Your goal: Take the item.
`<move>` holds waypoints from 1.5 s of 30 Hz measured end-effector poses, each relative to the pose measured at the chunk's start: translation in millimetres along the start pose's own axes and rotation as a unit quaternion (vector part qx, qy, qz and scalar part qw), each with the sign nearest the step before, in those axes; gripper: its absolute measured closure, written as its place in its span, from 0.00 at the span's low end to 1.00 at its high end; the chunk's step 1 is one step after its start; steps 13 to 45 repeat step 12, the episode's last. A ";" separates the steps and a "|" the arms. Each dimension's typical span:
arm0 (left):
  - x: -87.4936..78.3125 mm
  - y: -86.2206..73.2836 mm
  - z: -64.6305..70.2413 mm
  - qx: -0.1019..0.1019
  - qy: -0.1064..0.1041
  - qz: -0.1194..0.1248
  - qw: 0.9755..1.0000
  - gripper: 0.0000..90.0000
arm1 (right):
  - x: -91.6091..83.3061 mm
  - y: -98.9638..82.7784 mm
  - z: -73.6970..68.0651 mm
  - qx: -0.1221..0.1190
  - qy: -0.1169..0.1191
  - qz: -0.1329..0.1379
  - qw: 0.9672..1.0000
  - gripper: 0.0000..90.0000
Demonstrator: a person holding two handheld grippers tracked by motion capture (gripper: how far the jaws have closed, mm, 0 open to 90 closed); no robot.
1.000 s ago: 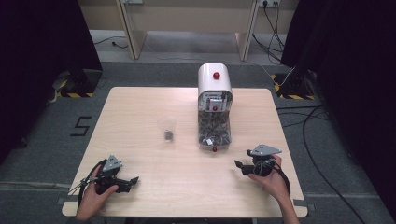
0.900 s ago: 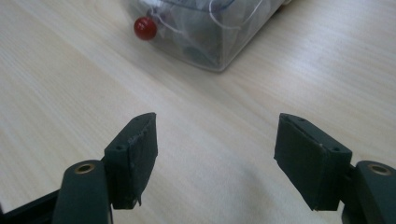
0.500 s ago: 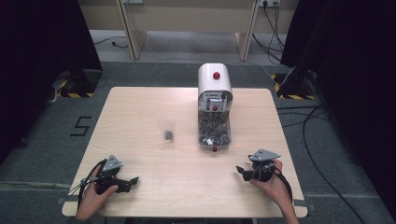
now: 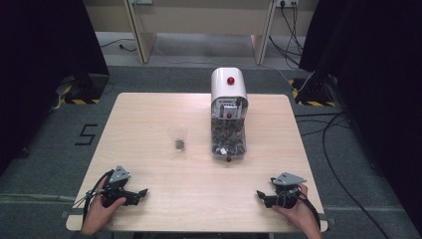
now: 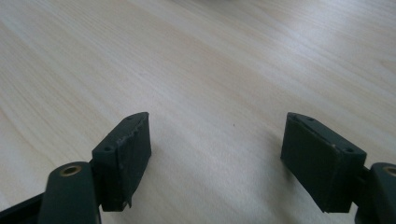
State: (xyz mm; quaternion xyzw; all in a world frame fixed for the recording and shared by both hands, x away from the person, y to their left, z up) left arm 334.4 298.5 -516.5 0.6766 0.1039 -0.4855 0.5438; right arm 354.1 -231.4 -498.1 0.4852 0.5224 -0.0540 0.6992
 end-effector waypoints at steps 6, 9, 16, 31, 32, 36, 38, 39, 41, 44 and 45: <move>0.1 0.0 0.1 -0.001 0.000 0.000 1.000 0.00 | -1.8 -3.3 -0.7 0.002 -0.003 0.005 1.000 0.27; 0.1 0.0 0.1 -0.001 0.000 0.000 1.000 0.00 | -1.3 -3.3 -1.2 0.002 -0.003 0.006 1.000 0.26; 0.1 0.0 0.1 -0.001 0.000 0.000 1.000 0.00 | -1.2 -3.3 -1.2 0.002 -0.003 0.006 1.000 0.26; 0.1 0.0 0.1 -0.001 0.000 0.000 1.000 0.00 | -1.2 -3.3 -1.2 0.002 -0.003 0.006 1.000 0.26; 0.1 0.0 0.1 -0.001 0.000 0.000 1.000 0.00 | -1.2 -3.3 -1.2 0.002 -0.003 0.006 1.000 0.26; 0.1 0.0 0.1 -0.001 0.000 0.000 1.000 0.00 | -1.2 -3.3 -1.2 0.002 -0.003 0.006 1.000 0.26; 0.1 0.0 0.1 -0.001 0.000 0.000 1.000 0.00 | -1.2 -3.3 -1.2 0.002 -0.003 0.006 1.000 0.26; 0.1 0.0 0.1 -0.001 0.000 0.000 1.000 0.00 | -1.2 -3.3 -1.2 0.002 -0.003 0.006 1.000 0.26; 0.1 0.0 0.1 -0.001 0.000 0.000 1.000 0.00 | -1.2 -3.3 -1.2 0.002 -0.003 0.006 1.000 0.26; 0.1 0.0 0.1 -0.001 0.000 0.000 1.000 0.00 | -1.2 -3.3 -1.2 0.002 -0.003 0.006 1.000 0.26; 0.1 0.0 0.1 -0.001 0.000 0.000 1.000 0.00 | -1.2 -3.3 -1.2 0.002 -0.003 0.006 1.000 0.26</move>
Point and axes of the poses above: each handheld gripper's, and its own axes: x roughly forward along the jaws, y roughly out of its top, z roughly to its right, the point moved 2 cm from there along x, roughly forward along the jaws, and after that the axes turned 5 degrees about -z, right-handed, at the moved point
